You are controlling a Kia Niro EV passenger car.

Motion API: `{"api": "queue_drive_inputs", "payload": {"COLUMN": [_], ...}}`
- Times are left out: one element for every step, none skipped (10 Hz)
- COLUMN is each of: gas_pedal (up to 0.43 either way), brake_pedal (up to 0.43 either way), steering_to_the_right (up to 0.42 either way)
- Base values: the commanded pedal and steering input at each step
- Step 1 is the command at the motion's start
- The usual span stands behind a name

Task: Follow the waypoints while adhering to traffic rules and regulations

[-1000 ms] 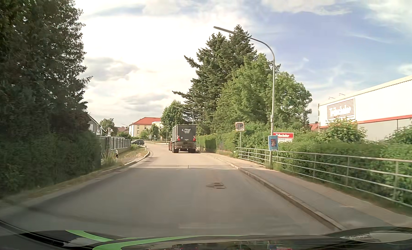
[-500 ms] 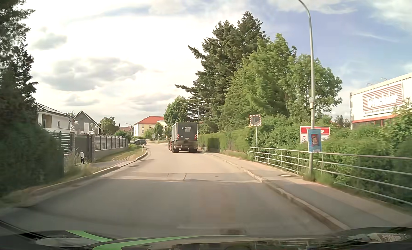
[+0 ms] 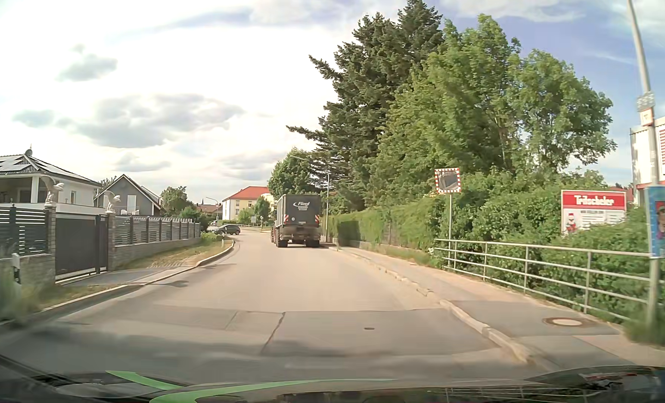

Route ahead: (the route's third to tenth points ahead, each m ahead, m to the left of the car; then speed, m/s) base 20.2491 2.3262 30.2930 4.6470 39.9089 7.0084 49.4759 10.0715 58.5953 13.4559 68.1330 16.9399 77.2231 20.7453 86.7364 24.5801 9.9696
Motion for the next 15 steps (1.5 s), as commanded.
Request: {"api": "queue_drive_inputs", "payload": {"gas_pedal": [0.0,0.0,0.0,0.0,0.0,0.0,0.0,0.0,0.0,0.0,0.0,0.0,0.0,0.0,0.0], "brake_pedal": [0.287,0.287,0.28,0.274,0.256,0.256,0.256,0.25,0.232,0.226,0.226,0.22,0.195,0.201,0.213], "steering_to_the_right": [-0.024,-0.024,-0.024,-0.025,-0.027,-0.027,-0.027,-0.028,-0.026,-0.027,-0.028,-0.028,-0.028,-0.03,-0.03]}}
